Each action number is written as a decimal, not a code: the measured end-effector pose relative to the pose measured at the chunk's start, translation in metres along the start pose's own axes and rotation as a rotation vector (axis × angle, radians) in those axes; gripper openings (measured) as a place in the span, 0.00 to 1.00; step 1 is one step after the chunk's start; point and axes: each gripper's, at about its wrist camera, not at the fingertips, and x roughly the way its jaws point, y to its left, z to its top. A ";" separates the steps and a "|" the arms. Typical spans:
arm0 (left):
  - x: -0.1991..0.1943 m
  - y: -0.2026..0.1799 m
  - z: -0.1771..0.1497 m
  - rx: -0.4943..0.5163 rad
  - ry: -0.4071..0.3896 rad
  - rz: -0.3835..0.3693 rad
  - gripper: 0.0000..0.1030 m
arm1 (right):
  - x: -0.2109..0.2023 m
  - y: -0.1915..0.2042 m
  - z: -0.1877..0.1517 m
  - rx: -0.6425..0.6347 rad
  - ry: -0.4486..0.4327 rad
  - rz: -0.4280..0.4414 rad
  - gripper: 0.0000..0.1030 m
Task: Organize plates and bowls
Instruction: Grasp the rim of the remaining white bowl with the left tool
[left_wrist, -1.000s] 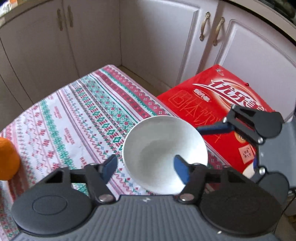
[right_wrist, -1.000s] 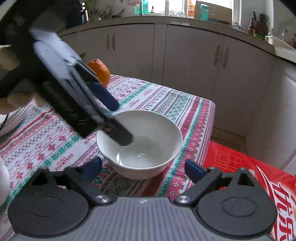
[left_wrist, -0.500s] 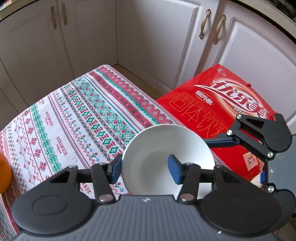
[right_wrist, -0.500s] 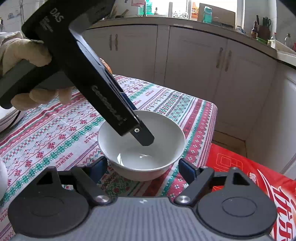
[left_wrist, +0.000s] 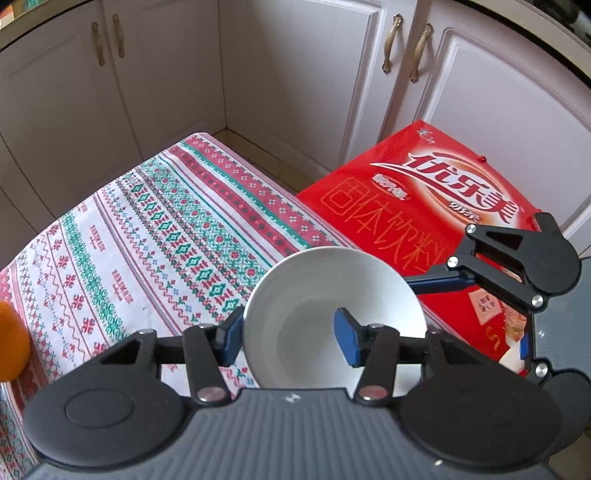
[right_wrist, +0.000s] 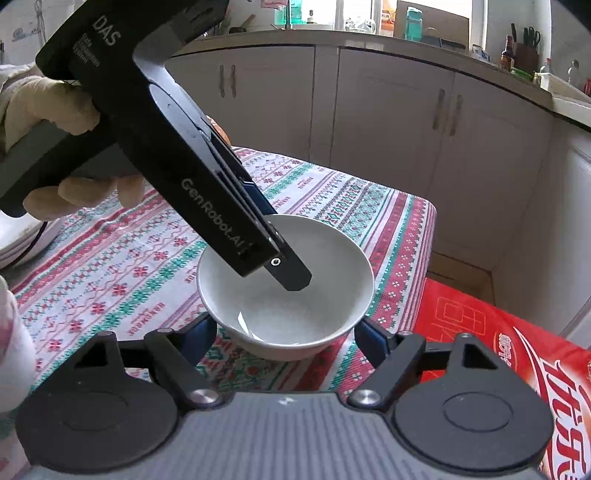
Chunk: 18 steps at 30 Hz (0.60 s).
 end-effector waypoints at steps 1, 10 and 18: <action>-0.004 -0.002 -0.002 0.000 -0.002 0.002 0.49 | -0.004 0.002 0.001 0.003 0.001 0.004 0.83; -0.059 -0.019 -0.029 -0.024 -0.056 0.043 0.49 | -0.043 0.036 0.013 0.000 0.005 0.039 0.83; -0.116 -0.026 -0.065 -0.064 -0.101 0.049 0.49 | -0.082 0.082 0.021 -0.040 -0.015 0.078 0.83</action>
